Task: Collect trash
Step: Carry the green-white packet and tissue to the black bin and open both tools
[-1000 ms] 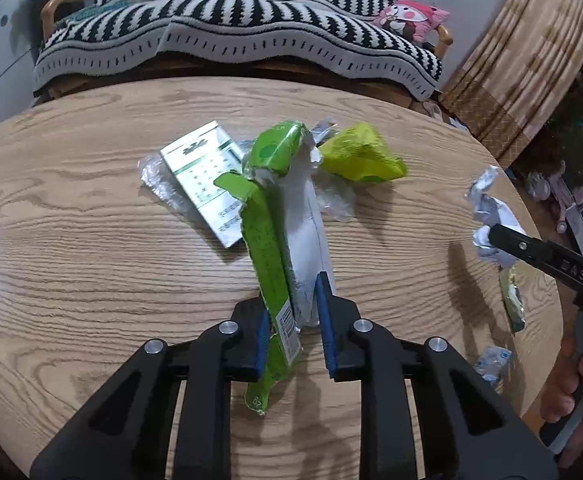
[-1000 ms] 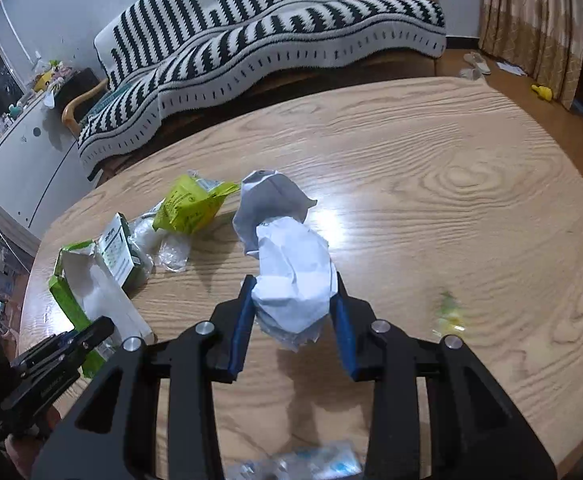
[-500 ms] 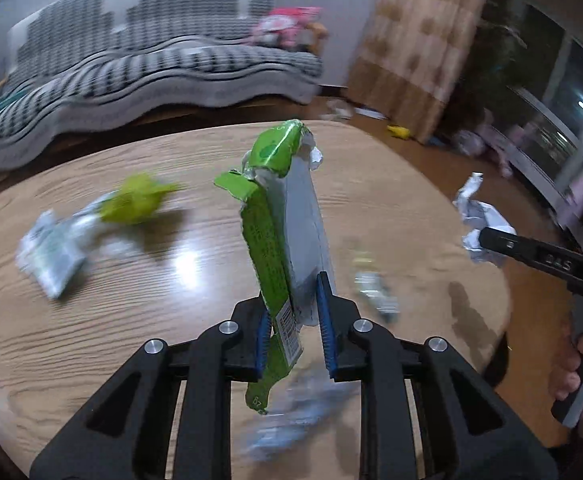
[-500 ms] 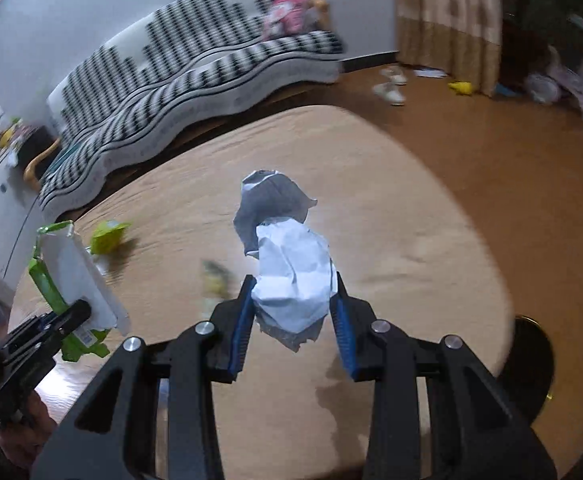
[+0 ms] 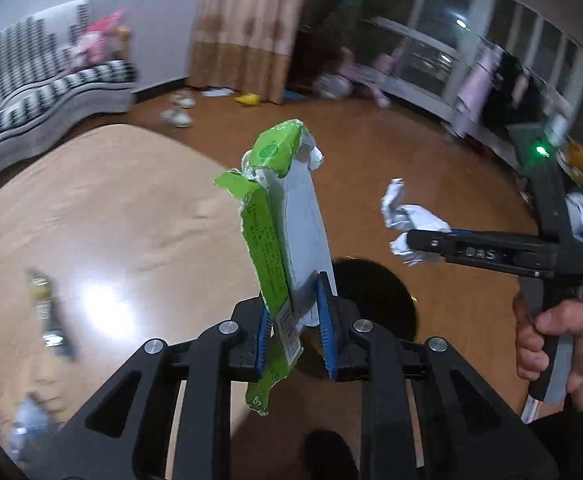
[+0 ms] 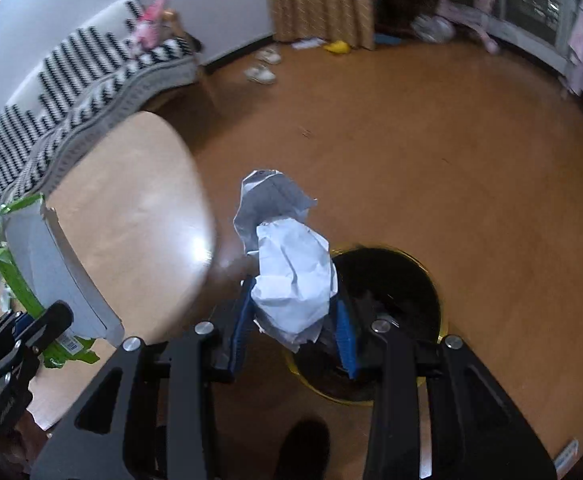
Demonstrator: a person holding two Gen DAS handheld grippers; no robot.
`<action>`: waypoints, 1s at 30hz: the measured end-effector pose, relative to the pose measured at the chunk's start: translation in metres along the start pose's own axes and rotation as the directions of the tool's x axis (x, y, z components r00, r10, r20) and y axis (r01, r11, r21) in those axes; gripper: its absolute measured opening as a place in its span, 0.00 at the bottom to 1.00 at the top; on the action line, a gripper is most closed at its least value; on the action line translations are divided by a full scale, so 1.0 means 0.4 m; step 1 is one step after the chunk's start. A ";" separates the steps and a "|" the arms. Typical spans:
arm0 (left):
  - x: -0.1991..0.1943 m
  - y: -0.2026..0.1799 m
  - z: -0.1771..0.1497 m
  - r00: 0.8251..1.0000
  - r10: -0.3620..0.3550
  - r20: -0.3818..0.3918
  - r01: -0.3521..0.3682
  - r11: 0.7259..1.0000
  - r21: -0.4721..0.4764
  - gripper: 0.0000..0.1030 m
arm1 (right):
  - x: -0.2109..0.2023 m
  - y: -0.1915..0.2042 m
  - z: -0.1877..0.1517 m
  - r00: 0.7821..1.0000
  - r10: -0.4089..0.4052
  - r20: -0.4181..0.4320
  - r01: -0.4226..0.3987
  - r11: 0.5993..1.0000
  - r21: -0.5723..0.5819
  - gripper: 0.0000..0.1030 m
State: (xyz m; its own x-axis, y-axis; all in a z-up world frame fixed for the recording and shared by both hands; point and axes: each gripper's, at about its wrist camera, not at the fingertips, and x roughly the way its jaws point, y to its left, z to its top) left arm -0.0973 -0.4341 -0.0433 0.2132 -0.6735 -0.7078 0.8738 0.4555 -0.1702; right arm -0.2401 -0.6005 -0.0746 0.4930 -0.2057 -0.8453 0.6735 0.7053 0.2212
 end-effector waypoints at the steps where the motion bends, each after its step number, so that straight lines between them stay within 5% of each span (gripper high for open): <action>1: 0.023 -0.029 -0.002 1.000 -0.014 -0.015 0.014 1.000 0.022 0.20 | 0.004 -0.022 -0.007 1.000 -0.006 -0.010 0.006 1.000 0.009 0.36; 11: 0.165 -0.146 -0.001 0.992 -0.079 -0.096 0.087 0.993 0.082 0.20 | 0.037 -0.175 -0.063 0.996 -0.033 -0.086 0.039 0.997 0.069 0.36; 17: 0.207 -0.150 0.007 0.990 -0.077 -0.114 0.086 0.993 0.080 0.20 | 0.043 -0.165 -0.053 0.996 -0.029 -0.088 0.036 0.997 0.075 0.37; 21: 0.229 -0.150 0.015 0.989 -0.079 -0.128 0.089 0.993 0.076 0.20 | 0.044 -0.172 -0.052 0.996 -0.034 -0.077 0.040 0.996 0.079 0.51; 30: 0.289 -0.179 0.023 0.987 -0.075 -0.144 0.088 0.992 0.086 0.21 | 0.021 -0.209 -0.051 0.998 -0.041 -0.045 0.046 0.992 0.116 0.52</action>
State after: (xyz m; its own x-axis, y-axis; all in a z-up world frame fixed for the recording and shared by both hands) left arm -0.1310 -0.5499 -0.1066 0.0816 -0.6146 -0.7846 0.9237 0.3423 -0.1720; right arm -0.3036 -0.6474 -0.1104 0.4394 -0.2038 -0.8749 0.7548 0.6119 0.2365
